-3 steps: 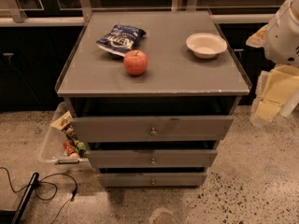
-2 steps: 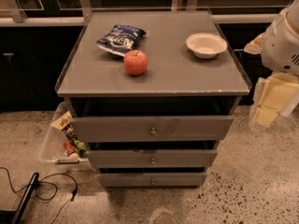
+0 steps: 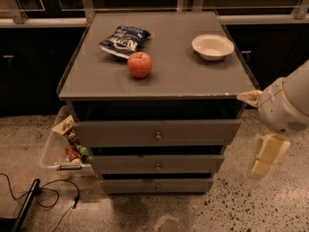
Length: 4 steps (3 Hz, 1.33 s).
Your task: Open top drawer
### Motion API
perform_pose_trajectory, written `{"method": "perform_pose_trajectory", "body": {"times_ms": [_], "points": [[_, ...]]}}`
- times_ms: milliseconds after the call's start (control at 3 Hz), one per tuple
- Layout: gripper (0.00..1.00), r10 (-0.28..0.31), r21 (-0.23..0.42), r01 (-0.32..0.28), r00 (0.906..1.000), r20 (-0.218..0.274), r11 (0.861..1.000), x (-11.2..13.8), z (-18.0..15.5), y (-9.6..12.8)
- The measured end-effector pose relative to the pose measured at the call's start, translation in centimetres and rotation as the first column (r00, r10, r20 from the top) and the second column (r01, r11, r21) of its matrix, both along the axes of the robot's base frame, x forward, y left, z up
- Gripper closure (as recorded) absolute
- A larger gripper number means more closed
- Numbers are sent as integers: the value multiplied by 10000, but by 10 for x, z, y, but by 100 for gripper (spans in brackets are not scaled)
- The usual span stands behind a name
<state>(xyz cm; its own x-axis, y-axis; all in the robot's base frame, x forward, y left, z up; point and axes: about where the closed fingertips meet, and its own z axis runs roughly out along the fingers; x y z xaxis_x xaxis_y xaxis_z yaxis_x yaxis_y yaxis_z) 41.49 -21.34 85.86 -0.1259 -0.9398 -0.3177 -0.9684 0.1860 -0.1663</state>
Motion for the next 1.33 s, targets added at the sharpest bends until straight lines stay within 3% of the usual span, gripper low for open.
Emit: {"method": "perform_pose_trajectory", "body": {"times_ms": [333, 667, 1000, 1333], "points": [[0, 1150, 517, -1157, 9932, 174, 9919, 1, -52, 6], [0, 1552, 401, -1565, 9873, 340, 9869, 1, -53, 6], [0, 1548, 401, -1561, 9874, 339, 9869, 1, -53, 6], [0, 1417, 411, -1426, 9896, 252, 9889, 16, -83, 8]]}}
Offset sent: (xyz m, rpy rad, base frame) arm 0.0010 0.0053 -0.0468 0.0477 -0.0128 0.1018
